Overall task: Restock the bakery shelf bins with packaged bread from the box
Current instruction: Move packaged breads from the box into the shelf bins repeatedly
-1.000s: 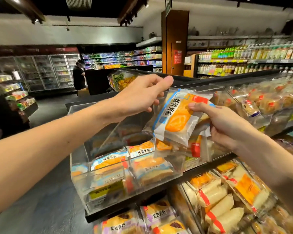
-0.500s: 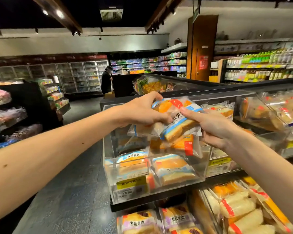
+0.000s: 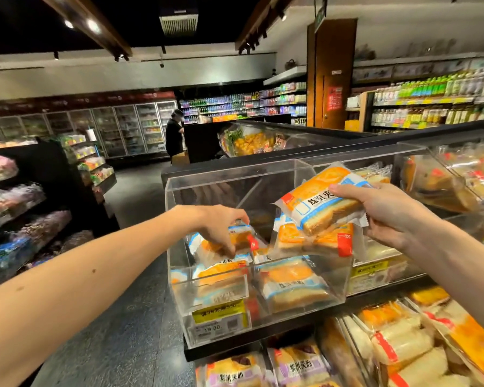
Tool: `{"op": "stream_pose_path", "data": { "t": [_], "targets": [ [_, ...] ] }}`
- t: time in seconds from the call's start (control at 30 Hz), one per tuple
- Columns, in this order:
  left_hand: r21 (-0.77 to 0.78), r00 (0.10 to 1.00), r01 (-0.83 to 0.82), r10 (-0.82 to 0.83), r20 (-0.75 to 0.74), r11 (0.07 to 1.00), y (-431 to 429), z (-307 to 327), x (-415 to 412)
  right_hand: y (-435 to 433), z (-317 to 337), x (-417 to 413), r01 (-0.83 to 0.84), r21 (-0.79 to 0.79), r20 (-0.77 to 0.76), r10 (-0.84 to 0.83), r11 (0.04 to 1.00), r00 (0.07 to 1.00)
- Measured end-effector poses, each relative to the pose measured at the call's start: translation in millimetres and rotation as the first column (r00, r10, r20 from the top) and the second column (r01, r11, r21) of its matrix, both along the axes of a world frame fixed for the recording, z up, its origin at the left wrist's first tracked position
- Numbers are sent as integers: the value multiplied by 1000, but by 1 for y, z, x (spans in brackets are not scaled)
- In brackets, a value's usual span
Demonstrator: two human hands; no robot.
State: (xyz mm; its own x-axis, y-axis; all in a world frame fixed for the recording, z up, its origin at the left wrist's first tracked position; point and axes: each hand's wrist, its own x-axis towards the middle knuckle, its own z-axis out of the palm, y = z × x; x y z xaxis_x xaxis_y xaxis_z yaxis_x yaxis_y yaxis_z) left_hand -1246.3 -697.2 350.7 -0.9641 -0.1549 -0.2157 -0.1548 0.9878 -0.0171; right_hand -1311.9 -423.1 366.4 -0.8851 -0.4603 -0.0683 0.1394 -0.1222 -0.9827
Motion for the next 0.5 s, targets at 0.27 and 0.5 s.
{"op": "stream_pose_path", "data": {
  "t": [0.27, 0.5],
  "targets": [
    [-285, 967, 77, -1, 256, 956, -12, -41, -24, -6, -3, -1, -25, -1, 11, 25, 1000, 1000],
    [-341, 951, 109, 1, 308, 934, -9, -46, -17, -16, -9, 0, -21, 21, 16, 21, 1000, 1000]
  ]
}}
